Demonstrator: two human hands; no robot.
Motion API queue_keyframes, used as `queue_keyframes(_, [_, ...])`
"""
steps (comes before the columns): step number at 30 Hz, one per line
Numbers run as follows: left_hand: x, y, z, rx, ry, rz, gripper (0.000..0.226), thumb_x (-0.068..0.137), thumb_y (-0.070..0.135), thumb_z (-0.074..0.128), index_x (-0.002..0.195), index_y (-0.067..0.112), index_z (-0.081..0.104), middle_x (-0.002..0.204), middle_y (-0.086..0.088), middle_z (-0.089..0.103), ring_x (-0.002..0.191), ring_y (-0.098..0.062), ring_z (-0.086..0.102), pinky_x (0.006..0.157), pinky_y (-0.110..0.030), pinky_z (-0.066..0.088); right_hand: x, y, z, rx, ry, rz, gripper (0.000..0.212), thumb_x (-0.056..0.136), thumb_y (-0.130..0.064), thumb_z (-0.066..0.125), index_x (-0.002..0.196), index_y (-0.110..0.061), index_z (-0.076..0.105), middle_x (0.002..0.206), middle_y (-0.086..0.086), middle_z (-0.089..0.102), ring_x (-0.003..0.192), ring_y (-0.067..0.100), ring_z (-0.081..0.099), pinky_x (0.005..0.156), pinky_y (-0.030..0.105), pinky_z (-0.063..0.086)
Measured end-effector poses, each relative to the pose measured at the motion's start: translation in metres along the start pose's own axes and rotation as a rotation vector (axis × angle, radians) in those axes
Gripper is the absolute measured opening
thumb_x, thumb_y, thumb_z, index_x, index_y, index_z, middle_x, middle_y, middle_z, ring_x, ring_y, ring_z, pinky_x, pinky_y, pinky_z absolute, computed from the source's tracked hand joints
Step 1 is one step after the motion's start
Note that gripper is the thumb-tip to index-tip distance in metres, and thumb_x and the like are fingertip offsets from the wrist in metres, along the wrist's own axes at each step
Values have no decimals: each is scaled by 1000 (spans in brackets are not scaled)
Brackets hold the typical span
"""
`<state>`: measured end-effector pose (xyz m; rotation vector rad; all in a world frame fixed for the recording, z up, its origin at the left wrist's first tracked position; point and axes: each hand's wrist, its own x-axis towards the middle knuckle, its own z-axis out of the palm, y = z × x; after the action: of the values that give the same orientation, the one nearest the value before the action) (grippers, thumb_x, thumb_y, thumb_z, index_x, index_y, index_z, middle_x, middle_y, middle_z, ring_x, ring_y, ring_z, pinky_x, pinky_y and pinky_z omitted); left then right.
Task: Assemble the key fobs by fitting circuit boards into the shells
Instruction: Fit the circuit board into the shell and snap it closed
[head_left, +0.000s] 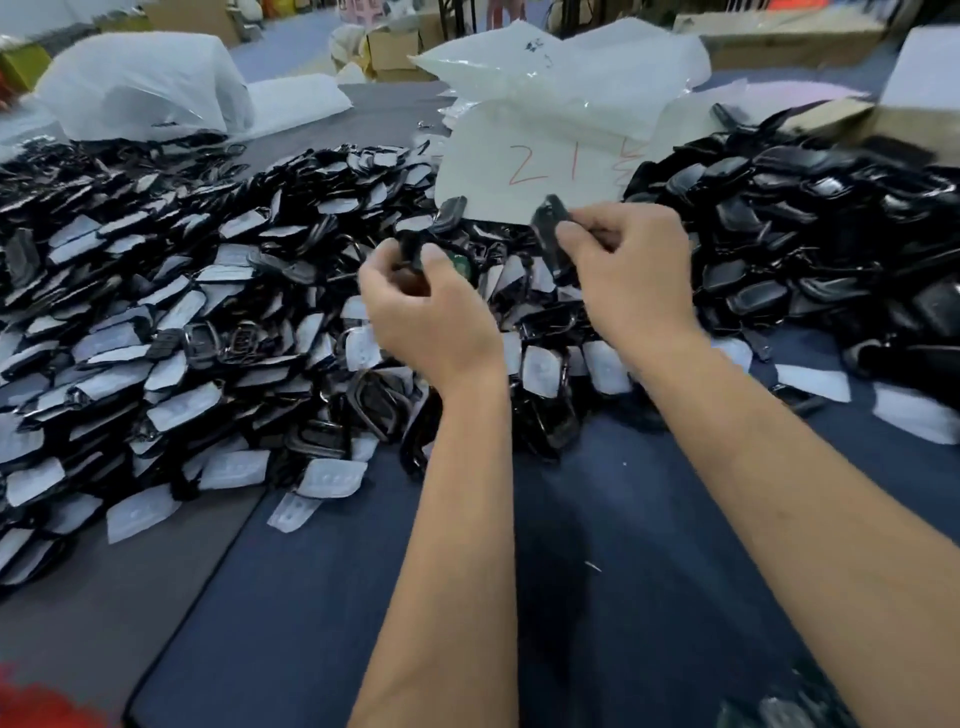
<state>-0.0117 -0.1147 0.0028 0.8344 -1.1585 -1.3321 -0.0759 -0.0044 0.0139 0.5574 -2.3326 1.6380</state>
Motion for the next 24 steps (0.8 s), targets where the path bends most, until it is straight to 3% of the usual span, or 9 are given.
queue_keyframes(3, [-67,0,20,137,-588,-69,14,91,15,71,97,24,62,85,1,68,70,-13,61,70,-30,52,-14,35,-69,181,163,208,8,92,-18,76,100,-18,80,90,0,77,86,12,72,84,37,61])
queue_keyframes(5, [-100,-4,22,261,-1014,-44,16,88,18,76,88,29,64,85,4,72,76,-11,67,73,-29,53,-32,52,-108,202,242,258,11,93,-14,75,88,-23,78,85,-4,77,80,5,71,78,30,57])
queue_keyframes(8, [-131,-10,16,476,-1369,176,18,85,21,79,80,31,64,83,6,72,79,-11,67,73,-28,54,-58,72,-146,168,273,265,21,95,-13,72,84,-30,77,84,-13,77,82,-4,70,78,16,52])
queue_keyframes(12, [-134,-19,11,563,-1466,351,9,87,17,78,90,20,69,80,9,67,71,-1,59,69,-24,49,-84,83,-158,97,127,203,20,96,-13,71,88,-29,79,88,-10,79,88,4,73,81,21,54])
queue_keyframes(14, [-131,-22,12,510,-1385,254,9,91,9,69,93,18,71,80,9,68,67,0,59,69,-22,49,-88,84,-160,63,51,167,16,96,-14,71,91,-27,81,90,-8,80,91,13,75,85,32,57])
queue_keyframes(16, [-130,-20,14,401,-1283,42,16,99,8,56,99,14,71,79,0,70,63,-12,62,60,-30,52,-88,83,-163,66,-15,141,15,96,-13,71,93,-24,81,90,-6,80,91,17,75,86,36,58])
queue_keyframes(18, [-129,-17,15,313,-1230,-62,22,102,22,52,96,16,72,78,-6,69,60,-16,62,52,-32,50,-88,81,-166,73,-90,123,16,96,-11,72,94,-23,81,90,-5,80,89,14,74,84,30,56])
queue_keyframes(20, [-128,-17,13,299,-1251,-28,27,100,35,56,89,18,75,75,-8,66,60,-13,60,51,-31,51,-90,79,-167,65,-157,104,16,95,-10,73,93,-24,81,86,-6,79,82,8,71,77,21,52])
queue_keyframes(24, [-125,-21,13,383,-1313,66,39,100,35,62,81,1,70,64,-13,60,54,-13,58,58,-41,57,-91,78,-165,95,-186,75,11,96,-10,73,97,-20,76,75,-5,72,69,4,62,71,18,47])
